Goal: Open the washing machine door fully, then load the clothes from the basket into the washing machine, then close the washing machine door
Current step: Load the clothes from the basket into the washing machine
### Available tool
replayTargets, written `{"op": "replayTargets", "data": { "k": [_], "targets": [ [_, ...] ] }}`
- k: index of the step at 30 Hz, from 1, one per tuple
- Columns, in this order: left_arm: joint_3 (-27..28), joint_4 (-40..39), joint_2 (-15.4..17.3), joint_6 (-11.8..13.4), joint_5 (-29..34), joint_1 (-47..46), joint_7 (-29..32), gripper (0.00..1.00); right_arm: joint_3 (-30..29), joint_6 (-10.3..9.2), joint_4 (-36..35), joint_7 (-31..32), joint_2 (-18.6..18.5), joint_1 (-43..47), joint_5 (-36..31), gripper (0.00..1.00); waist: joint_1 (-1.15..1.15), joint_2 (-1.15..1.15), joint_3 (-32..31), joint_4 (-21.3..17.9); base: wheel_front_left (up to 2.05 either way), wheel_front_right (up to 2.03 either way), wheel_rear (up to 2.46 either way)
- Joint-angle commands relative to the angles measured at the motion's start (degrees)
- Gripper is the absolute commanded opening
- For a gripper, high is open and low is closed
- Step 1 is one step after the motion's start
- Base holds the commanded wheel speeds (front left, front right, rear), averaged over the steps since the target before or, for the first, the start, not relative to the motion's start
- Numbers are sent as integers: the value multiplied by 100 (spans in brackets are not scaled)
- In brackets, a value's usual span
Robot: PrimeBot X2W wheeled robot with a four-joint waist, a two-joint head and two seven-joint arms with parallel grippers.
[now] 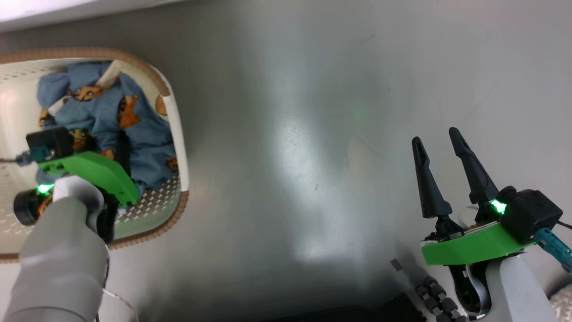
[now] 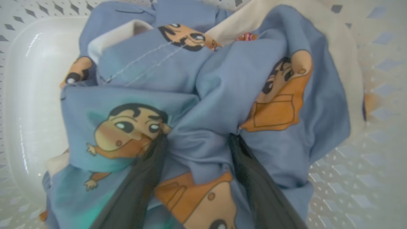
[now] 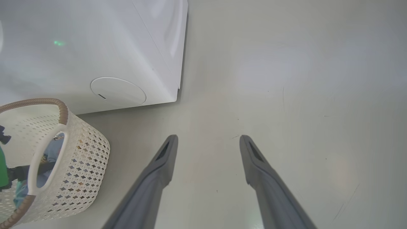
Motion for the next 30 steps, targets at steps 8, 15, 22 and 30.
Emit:
{"op": "replayTargets", "data": {
  "k": [8, 15, 22, 30],
  "targets": [
    [18, 294, 321, 33, -59, -176, 487, 0, 109, 16, -85, -51, 39, 121, 100, 100, 0, 0, 75, -168, 0, 0, 0],
    [-135, 262, 264, -10, -91, 42, 3, 0, 96, 16, -74, -51, 47, 46, 120, 100, 0, 0, -251, -66, 0, 0, 0],
    [-322, -33, 149, -20, -324, 575, -463, 0, 83, 16, -23, -51, 42, 29, 118, 100, 0, 0, -687, 39, 0, 0, 0],
    [-621, -955, 223, -21, -847, 1424, -677, 0, 69, 16, 17, -51, -16, 101, 110, 100, 0, 0, -1265, 193, 0, 0, 0]
  ]
}}
